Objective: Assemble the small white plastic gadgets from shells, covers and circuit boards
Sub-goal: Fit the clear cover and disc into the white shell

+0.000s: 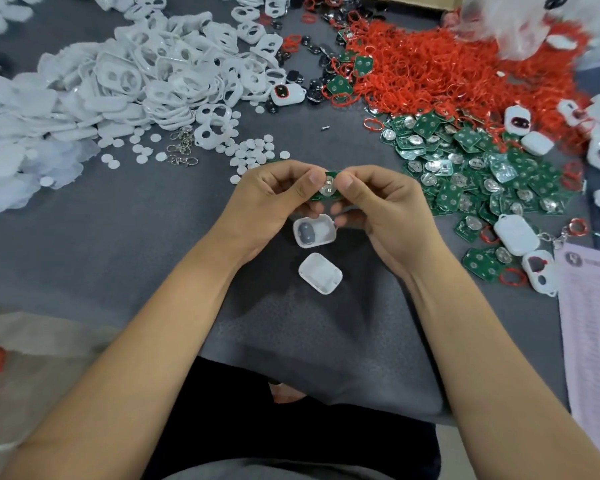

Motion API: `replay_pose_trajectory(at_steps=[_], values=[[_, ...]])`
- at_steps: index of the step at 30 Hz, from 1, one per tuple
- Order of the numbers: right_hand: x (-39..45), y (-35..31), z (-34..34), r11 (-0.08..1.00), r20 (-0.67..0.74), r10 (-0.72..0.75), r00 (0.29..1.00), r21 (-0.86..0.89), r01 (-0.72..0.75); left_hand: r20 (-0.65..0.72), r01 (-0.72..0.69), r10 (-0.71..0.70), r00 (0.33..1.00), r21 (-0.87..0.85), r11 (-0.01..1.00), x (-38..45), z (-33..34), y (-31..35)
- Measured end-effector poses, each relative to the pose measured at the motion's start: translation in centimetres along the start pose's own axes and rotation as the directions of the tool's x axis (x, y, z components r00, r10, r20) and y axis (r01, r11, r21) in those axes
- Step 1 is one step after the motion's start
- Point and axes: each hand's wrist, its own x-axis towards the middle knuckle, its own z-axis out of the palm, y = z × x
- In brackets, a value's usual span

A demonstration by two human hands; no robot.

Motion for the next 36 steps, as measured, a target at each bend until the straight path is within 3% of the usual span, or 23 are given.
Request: replay_pose_trajectory(at_steps=[16, 24, 30, 36], values=[[0.1, 0.7, 1.4, 0.998, -0.051, -0.028, 0.998, 0.063, 0.031, -0.035, -0.018, 0.015, 0.999, -0.069, 0.997, -0.3, 0.0, 0.1], [0.4, 0.6, 1.2, 0.991, -0.039, 0.019, 0.999, 0.132, -0.014, -0.046, -0.045, 0.043, 0.998, -0.052, 0.998, 0.3, 0.0, -0.5], [0.6, 0.1, 0.2, 0.997, 0.024, 0.059, 0.998, 0.044, -0.06, -0.069, -0.077, 0.074, 0.995, -0.049, 0.996, 0.2, 0.0, -0.6], [0.4, 0.1, 0.3, 0.975, 0.03, 0.139, 0.99, 0.172, -0.142, -0.069, -0.083, 0.079, 0.995, -0.062, 0.995, -0.1, 0.2, -0.8]])
